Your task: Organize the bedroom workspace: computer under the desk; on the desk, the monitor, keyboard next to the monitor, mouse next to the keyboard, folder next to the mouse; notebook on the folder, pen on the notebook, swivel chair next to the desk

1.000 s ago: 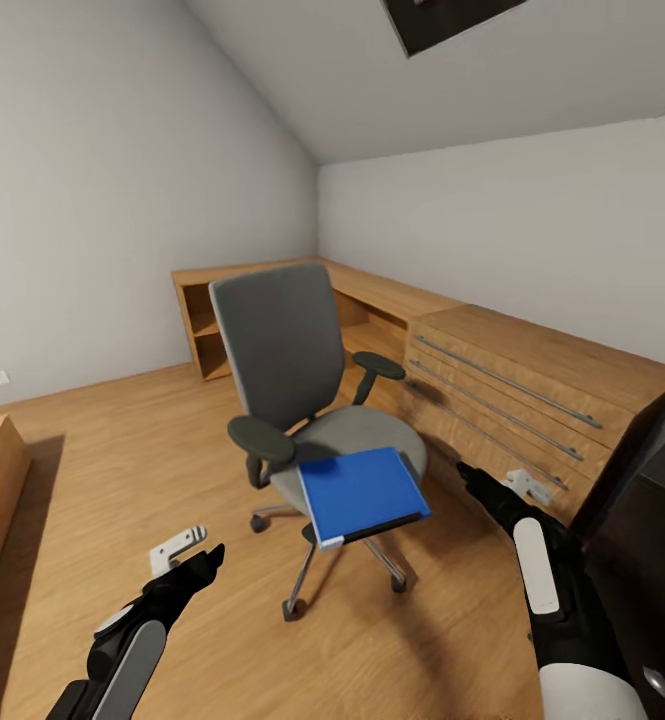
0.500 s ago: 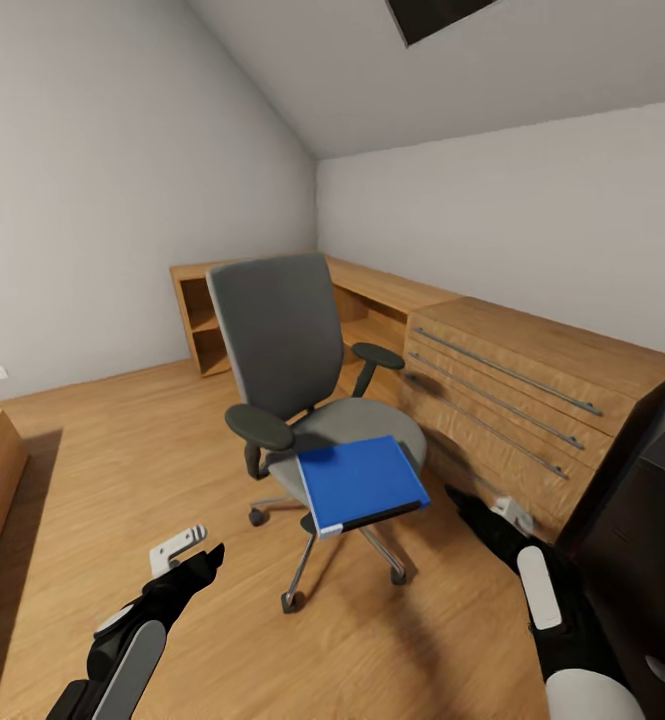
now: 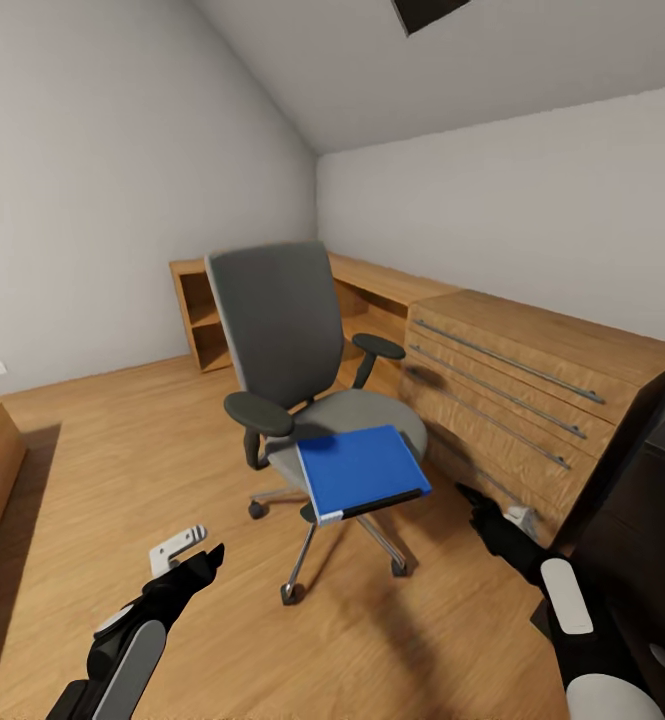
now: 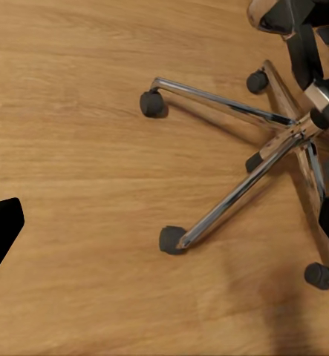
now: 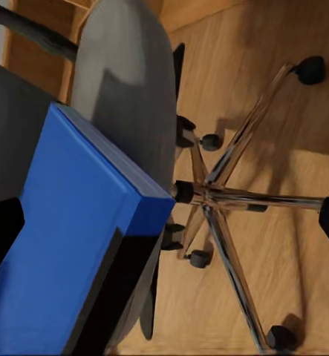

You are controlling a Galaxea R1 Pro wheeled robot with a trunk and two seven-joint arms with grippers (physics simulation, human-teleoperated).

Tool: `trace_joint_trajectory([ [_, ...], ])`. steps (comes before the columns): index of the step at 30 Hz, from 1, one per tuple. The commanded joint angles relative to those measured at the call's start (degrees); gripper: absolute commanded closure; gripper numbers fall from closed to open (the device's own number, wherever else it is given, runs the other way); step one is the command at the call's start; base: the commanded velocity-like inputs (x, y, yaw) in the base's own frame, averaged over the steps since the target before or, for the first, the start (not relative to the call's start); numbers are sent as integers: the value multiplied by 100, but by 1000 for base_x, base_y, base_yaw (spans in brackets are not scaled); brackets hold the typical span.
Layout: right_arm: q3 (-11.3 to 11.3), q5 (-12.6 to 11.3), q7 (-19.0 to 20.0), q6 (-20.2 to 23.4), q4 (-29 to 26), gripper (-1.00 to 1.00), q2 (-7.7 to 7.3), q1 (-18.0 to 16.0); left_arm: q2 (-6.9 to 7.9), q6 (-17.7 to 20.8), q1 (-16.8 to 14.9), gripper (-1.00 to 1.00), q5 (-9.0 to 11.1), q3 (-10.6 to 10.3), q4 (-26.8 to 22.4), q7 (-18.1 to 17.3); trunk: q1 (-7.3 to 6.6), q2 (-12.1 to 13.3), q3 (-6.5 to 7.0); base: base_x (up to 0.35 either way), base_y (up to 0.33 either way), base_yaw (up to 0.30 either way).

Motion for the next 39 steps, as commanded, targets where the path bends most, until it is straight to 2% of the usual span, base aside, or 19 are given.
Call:
trace_joint_trajectory([
  [1, -18, -12, 72, 94, 2, -100, 2, -5, 4, 4, -4, -100, 57, -14, -8, 58, 21, -44, -24, 0, 0, 0],
  [4, -18, -24, 304, 328, 11, -100, -5, -5, 2, 4, -4, -100, 57, -16, -8, 58, 87, -164, -78, 0, 0, 0],
  [5, -24, -25, 412, 682, 11, -100, 12, -5, -1, 4, -4, -100, 65, -21, 0, 58, 109, -204, -96, 0, 0, 0],
  [14, 3, -25, 442, 773, -16, -100, 32, -5, -3, 4, -4, -100, 66, -25, 9, 65, 307, -565, -257, 0, 0, 0],
  [18, -6, -28, 523, 639, -33, -100, 200, -5, -3, 4, -4, -100, 78, -32, 32, 75, 395, -726, -329, 0, 0, 0],
  [19, -8, -27, 699, 597, -36, -100, 303, -5, -5, 4, -4, -100, 81, -34, 39, 81, 417, -766, -347, 0, 0, 0],
  [22, -15, -23, 1095, 577, -37, -100, 353, -5, -6, 4, -4, -100, 83, -34, 43, 83, 424, -770, -413, 0, 0, 0],
  [23, -24, -21, 1385, 570, -34, -100, 368, -5, -9, 4, -4, -100, 83, -34, 44, 84, 427, -771, -436, 0, 0, 0],
  [27, -23, -20, 1459, 568, -29, -100, 368, -5, -11, 4, -4, -100, 83, -34, 44, 84, 437, -777, -524, 0, 0, 0],
  [39, -24, -17, 1496, 567, -19, -100, 364, -5, -7, 4, -4, -100, 83, -40, 48, 49, 437, -777, -524, 0, 0, 0],
])
